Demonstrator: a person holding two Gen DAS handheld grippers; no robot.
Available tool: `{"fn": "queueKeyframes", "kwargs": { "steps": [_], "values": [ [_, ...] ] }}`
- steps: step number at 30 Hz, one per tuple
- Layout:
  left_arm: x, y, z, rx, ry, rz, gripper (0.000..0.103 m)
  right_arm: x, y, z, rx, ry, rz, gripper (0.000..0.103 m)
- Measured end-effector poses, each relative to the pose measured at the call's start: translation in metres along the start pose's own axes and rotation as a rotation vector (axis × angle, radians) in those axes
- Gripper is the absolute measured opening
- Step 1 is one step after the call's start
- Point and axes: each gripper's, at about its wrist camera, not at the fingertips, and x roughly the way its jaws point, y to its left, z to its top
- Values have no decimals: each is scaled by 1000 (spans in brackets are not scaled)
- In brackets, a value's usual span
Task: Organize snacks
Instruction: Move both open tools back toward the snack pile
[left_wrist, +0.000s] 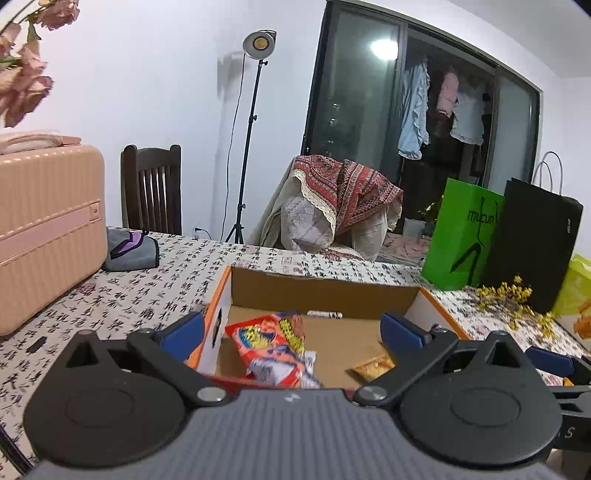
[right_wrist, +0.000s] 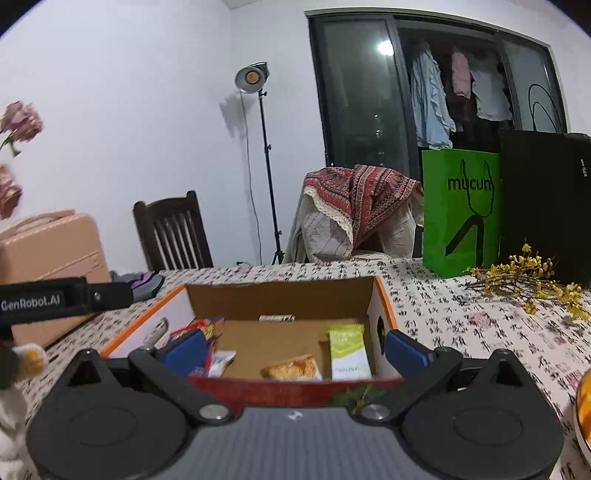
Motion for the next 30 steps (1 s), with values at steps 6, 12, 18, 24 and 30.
{"fn": "queueKeyframes", "kwargs": {
  "steps": [6,12,18,24,30],
  "values": [
    [-25,11,-22,24,26,-4,103,-24,6,-23,-11,48,21,103],
    [-41,26,-49,21,74,0,103,-43,4,-50,14,111,29,103],
    [-51,44,-72,33,122,19,103,-55,6,-74,15,169,32,103],
    [-62,56,-85,29,136,11,103,-59,16,-85,-2,204,47,103],
    [-64,59,-91,34,161,8,103,-55,31,-89,-43,236,61,79]
  ]
}}
